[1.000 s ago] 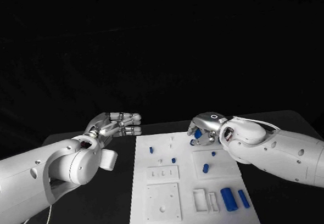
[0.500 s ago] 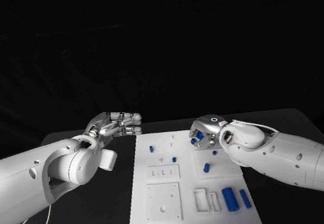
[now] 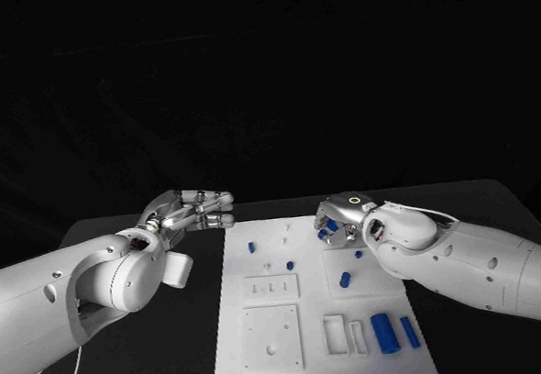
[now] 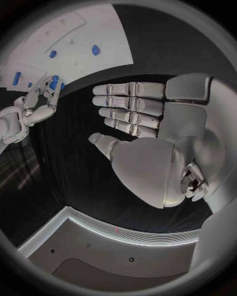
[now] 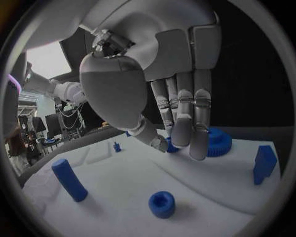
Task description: Assemble the parts on the task board
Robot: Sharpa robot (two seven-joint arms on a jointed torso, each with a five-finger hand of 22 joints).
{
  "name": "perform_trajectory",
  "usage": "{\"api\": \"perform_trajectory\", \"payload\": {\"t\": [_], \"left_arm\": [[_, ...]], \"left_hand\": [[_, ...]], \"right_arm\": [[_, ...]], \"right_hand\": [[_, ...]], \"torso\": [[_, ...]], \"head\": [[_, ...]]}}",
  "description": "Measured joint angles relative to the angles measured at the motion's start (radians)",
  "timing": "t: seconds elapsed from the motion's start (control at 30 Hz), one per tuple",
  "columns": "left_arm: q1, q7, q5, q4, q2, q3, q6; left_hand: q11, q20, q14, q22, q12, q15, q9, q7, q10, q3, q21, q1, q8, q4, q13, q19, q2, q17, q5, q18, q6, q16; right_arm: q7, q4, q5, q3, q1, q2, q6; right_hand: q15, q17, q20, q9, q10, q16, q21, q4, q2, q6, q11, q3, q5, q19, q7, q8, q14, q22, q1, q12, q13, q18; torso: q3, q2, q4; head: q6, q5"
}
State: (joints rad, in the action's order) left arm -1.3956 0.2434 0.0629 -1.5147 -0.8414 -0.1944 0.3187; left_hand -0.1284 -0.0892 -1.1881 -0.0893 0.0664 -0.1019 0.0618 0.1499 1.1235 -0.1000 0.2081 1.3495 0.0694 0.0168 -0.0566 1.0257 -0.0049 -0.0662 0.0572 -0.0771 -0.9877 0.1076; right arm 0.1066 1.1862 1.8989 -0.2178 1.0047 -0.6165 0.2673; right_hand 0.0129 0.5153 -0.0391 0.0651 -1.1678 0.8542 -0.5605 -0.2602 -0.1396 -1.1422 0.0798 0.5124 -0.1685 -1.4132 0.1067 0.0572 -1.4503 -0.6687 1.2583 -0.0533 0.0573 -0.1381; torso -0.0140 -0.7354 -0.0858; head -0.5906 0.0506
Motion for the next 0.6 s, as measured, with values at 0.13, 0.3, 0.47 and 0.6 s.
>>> {"api": "perform_trajectory", "payload": {"t": [0.13,0.3,0.47,0.6], "left_arm": [[0.0,-0.001,0.0,0.0,0.0,0.0,-0.002],[0.0,-0.003,0.0,0.002,0.002,0.0,-0.004],[0.0,-0.006,0.001,0.004,0.002,0.0,-0.006],[0.0,-0.007,0.001,0.004,0.002,0.0,-0.008]], "left_hand": [[0.0,0.0,0.0,0.002,0.0,0.0,0.0,0.0,0.0,0.0,0.004,0.0,0.0,0.0,0.0,0.0,0.0,0.0,0.0,0.0,0.0,0.0],[0.0,0.0,0.0,0.002,0.0,0.0,0.0,0.0,0.0,0.0,0.005,0.0,0.0,0.0,0.0,0.0,0.0,0.0,0.0,0.0,0.0,0.0],[0.0,0.0,0.0,0.002,0.0,0.0,0.0,0.0,0.0,0.0,0.005,0.0,0.0,0.0,0.0,0.0,0.0,0.0,0.0,0.0,0.0,0.0],[0.0,0.0,0.0,0.002,0.0,0.0,0.0,0.0,0.0,0.0,0.005,0.0,0.0,0.0,0.0,0.0,0.0,0.0,0.0,0.0,0.0,0.0]], "right_arm": [[0.003,-0.001,0.003,0.0,0.0,0.003,-0.001],[0.005,-0.001,0.008,-0.001,0.0,0.003,-0.001],[0.008,0.001,0.014,-0.002,0.002,0.002,0.0],[0.012,0.006,0.021,-0.002,0.002,0.002,0.009]], "right_hand": [[0.003,0.002,-0.001,0.001,-0.029,0.005,-0.002,0.004,0.0,-0.019,-0.007,0.037,0.015,-0.001,0.001,0.0,0.003,-0.021,0.0,0.0,0.0,0.0],[0.007,0.003,-0.004,0.001,-0.065,0.005,-0.026,0.008,0.0,-0.046,-0.017,0.069,0.042,-0.004,-0.005,0.0,0.007,-0.057,0.0,0.0,0.0,0.002],[0.019,0.009,-0.016,0.004,-0.106,0.011,-0.049,0.014,0.002,-0.078,-0.029,0.089,0.07,0.009,-0.015,0.004,0.009,-0.098,0.002,0.002,0.0,0.009],[0.031,0.011,-0.027,0.009,-0.137,0.011,-0.075,0.012,0.011,-0.113,-0.03,0.114,0.109,0.02,-0.021,0.004,0.011,-0.138,0.011,0.0,0.0,0.018]], "torso": [[-0.0019,-0.004,-0.0025],[-0.0039,-0.008,-0.0054],[-0.0058,-0.011,-0.0074],[-0.0071,-0.014,-0.0088]], "head": [[0.0,0.002],[0.0,0.006],[-0.001,0.009],[0.0,0.01]]}}
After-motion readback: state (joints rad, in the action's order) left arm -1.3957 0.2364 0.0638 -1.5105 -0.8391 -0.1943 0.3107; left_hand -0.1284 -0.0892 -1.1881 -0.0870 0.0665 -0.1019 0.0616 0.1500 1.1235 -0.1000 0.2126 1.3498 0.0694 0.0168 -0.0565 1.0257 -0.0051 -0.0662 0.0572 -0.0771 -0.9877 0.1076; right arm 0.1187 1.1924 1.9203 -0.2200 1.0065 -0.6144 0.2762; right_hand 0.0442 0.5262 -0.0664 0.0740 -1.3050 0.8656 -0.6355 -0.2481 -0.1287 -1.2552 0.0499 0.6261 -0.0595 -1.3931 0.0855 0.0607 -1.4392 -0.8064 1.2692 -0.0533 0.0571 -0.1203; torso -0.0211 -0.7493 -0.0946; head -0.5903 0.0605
